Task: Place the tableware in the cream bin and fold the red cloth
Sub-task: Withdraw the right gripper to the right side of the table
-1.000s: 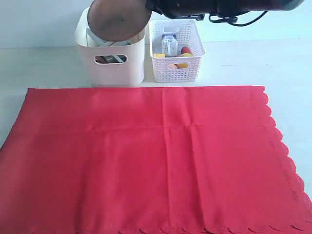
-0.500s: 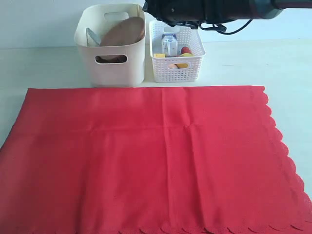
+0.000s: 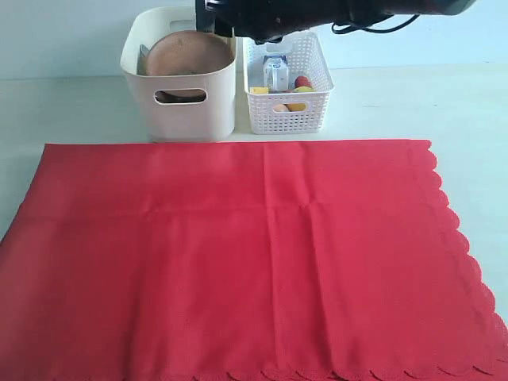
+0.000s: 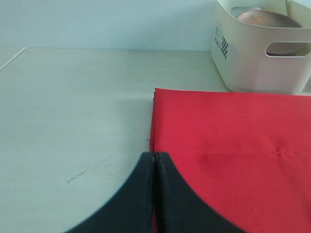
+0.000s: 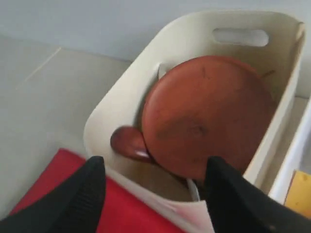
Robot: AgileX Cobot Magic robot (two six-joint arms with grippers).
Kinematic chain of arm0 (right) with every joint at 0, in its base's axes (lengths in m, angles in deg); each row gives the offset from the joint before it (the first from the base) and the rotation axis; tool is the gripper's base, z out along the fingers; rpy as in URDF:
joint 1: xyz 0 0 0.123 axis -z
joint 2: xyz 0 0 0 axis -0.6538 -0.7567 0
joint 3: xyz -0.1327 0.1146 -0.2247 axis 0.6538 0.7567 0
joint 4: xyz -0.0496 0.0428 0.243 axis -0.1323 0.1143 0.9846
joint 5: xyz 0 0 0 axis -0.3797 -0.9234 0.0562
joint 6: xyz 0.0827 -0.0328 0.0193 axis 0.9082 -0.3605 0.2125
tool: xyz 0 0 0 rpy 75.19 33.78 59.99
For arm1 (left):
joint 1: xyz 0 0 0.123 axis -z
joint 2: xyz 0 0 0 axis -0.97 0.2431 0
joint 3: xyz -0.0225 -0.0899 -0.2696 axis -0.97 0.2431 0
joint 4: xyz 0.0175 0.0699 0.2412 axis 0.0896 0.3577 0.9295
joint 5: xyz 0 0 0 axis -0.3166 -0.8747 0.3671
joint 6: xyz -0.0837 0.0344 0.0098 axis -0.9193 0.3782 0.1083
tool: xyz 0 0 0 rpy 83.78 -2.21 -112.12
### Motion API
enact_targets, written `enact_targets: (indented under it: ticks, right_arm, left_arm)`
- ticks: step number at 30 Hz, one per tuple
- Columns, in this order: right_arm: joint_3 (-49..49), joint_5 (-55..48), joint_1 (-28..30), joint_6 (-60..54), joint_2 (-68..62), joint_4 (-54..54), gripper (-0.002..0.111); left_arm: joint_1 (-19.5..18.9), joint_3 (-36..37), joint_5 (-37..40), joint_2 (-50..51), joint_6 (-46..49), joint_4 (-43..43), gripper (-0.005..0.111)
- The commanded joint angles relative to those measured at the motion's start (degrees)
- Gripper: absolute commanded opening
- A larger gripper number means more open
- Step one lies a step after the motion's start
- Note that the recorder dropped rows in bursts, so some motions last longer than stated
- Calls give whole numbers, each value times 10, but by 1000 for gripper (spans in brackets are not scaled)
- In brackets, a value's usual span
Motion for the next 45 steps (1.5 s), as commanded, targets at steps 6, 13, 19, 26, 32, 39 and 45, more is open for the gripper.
enact_targets:
  ticks: [6,13,19,26,32,39,45]
  right_arm:
    - [11,-143,5,151,38,-245,0]
    - [223,-93,5,147,194,-252,0]
    - [367,-90,5,145,288,-235,0]
    - [510,-84,5,131,385,-211,0]
    - [589,-84,5,127,431,-211,0]
    - [596,-84,5,127,433,-211,0]
    - [596,-84,5,127,433,-211,0]
  left_arm:
    - [-1,2,-8,-4,1,0,0]
    - [-1,2,-8,-4,1,0,0]
    - [-1,2,-8,-4,1,0,0]
    - [-1,2,-8,-4,1,0,0]
    - [-1,2,-8,-4,1,0,0]
    - [-1,2,-8,-4,1,0,0]
    - [-1,2,-8,-4,1,0,0]
